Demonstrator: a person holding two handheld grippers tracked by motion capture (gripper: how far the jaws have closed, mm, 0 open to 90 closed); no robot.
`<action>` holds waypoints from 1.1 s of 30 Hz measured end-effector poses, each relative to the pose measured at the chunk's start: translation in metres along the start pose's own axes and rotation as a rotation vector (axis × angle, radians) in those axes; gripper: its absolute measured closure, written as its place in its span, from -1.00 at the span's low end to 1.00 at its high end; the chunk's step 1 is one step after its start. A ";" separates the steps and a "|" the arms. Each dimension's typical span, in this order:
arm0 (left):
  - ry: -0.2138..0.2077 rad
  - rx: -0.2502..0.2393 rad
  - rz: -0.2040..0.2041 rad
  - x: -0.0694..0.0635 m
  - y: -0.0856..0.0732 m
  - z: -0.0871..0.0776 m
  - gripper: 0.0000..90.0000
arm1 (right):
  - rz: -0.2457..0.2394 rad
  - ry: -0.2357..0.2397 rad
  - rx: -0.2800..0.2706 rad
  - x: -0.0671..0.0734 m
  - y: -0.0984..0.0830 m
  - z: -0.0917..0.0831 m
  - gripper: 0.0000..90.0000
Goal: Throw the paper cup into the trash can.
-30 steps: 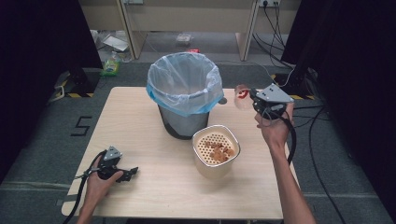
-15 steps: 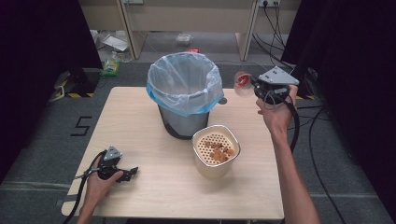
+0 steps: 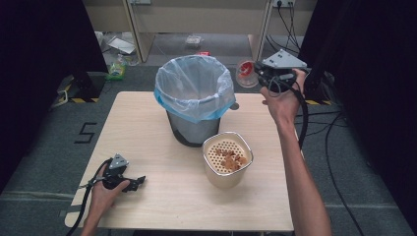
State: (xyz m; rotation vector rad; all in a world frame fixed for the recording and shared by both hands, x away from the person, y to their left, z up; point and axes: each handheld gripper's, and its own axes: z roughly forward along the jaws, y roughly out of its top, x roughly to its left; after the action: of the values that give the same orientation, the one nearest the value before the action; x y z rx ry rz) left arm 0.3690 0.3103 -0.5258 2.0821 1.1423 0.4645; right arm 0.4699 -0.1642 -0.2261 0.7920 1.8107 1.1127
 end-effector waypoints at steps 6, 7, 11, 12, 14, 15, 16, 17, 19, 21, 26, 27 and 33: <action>0.000 0.000 0.000 0.000 0.000 0.000 -1.00 | -0.022 0.033 -0.019 0.016 0.014 0.011 0.94; 0.000 0.000 0.000 0.000 0.000 0.000 -1.00 | -0.026 0.039 -0.022 0.019 0.017 0.012 0.94; 0.000 0.000 -0.001 0.000 0.000 0.000 -1.00 | -0.045 0.064 -0.019 0.033 0.029 0.022 0.94; 0.000 0.000 0.000 0.000 0.000 0.000 -1.00 | -0.049 0.074 -0.019 0.036 0.032 0.026 0.94; 0.000 0.000 0.000 0.000 0.000 0.000 -1.00 | -0.049 0.090 -0.018 0.044 0.037 0.034 0.94; -0.001 0.000 0.000 0.000 0.000 0.000 -1.00 | -0.053 0.099 -0.014 0.047 0.039 0.038 0.94; 0.000 0.000 0.000 0.000 0.000 0.000 -1.00 | -0.057 0.107 -0.010 0.052 0.041 0.042 0.94; 0.000 0.000 0.000 0.000 0.000 0.000 -1.00 | -0.065 0.113 -0.005 0.056 0.043 0.046 0.94; -0.001 0.000 0.000 0.000 0.000 0.000 -1.00 | -0.079 0.126 0.009 0.063 0.045 0.055 0.94; -0.001 0.000 0.000 0.000 0.000 0.000 -1.00 | -0.082 0.143 0.021 0.071 0.047 0.063 0.94; -0.001 0.001 0.000 0.000 0.000 0.000 -1.00 | -0.087 0.181 0.051 0.087 0.049 0.081 0.90; -0.001 0.001 0.000 0.000 0.000 0.000 -1.00 | -0.087 0.181 0.051 0.087 0.049 0.081 0.90; -0.001 0.000 0.000 0.000 0.000 0.000 -1.00 | -0.055 0.184 0.062 0.091 0.049 0.095 0.70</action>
State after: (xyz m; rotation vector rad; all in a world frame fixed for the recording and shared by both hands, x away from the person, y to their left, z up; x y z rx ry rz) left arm 0.3690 0.3104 -0.5258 2.0824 1.1419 0.4635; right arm 0.5181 -0.0327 -0.2346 0.6898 2.0163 1.1300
